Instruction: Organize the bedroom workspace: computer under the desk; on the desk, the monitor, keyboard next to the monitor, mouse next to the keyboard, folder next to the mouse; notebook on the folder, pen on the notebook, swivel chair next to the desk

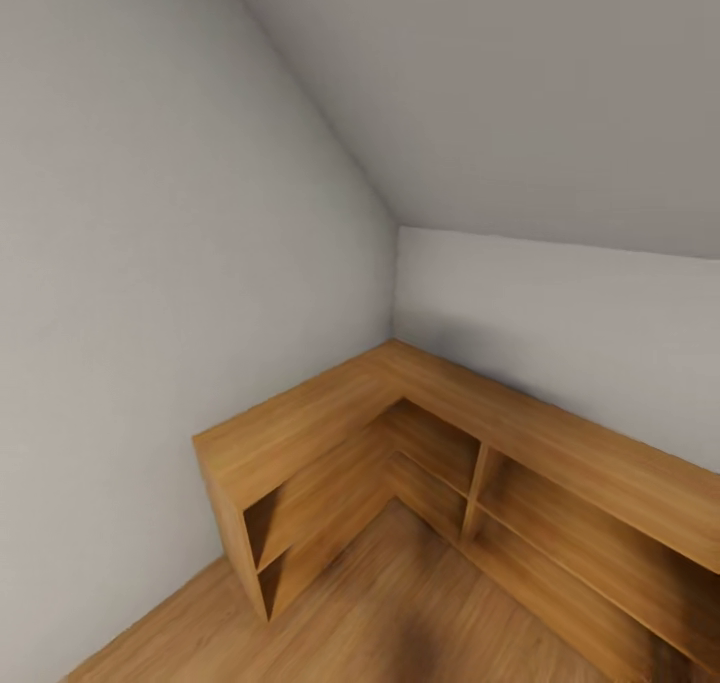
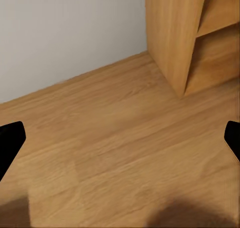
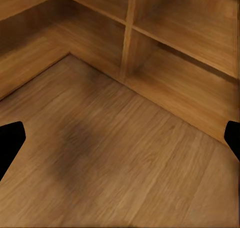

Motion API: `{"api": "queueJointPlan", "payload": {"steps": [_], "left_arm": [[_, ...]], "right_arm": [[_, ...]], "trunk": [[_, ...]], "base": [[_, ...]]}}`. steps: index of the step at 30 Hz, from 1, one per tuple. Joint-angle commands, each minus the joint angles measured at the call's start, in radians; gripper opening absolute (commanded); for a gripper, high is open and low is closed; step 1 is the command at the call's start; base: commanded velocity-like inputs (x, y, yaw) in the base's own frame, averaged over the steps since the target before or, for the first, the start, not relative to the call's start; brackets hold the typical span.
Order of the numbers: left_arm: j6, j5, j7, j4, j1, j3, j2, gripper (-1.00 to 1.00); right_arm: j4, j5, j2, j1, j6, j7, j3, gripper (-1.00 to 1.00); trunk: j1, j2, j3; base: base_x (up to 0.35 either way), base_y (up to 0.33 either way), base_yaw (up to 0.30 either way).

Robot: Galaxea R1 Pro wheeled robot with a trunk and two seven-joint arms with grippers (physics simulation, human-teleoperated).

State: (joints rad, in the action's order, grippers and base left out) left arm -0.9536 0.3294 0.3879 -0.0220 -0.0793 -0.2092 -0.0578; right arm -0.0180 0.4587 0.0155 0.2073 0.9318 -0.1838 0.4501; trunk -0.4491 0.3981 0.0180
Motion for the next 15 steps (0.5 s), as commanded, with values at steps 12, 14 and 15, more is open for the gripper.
{"api": "queueJointPlan", "payload": {"steps": [12,14,15], "left_arm": [[-0.002,0.005,0.004,0.000,0.000,-0.007,0.000,1.00],[-0.002,0.006,0.004,0.000,0.000,-0.007,0.000,1.00],[-0.002,0.005,0.004,0.000,0.000,-0.007,0.000,1.00]], "right_arm": [[-0.002,0.003,0.001,0.001,0.002,-0.006,0.009,1.00],[-0.002,0.003,0.000,0.001,0.002,-0.006,0.009,1.00],[-0.002,0.003,0.000,0.001,0.002,-0.006,0.009,1.00]], "trunk": [[-0.001,0.002,0.002],[-0.001,0.002,0.002],[-0.001,0.002,0.002]], "base": [[0.046,0.016,-0.299],[0.003,0.001,-0.299],[0.002,0.001,-0.299]]}}
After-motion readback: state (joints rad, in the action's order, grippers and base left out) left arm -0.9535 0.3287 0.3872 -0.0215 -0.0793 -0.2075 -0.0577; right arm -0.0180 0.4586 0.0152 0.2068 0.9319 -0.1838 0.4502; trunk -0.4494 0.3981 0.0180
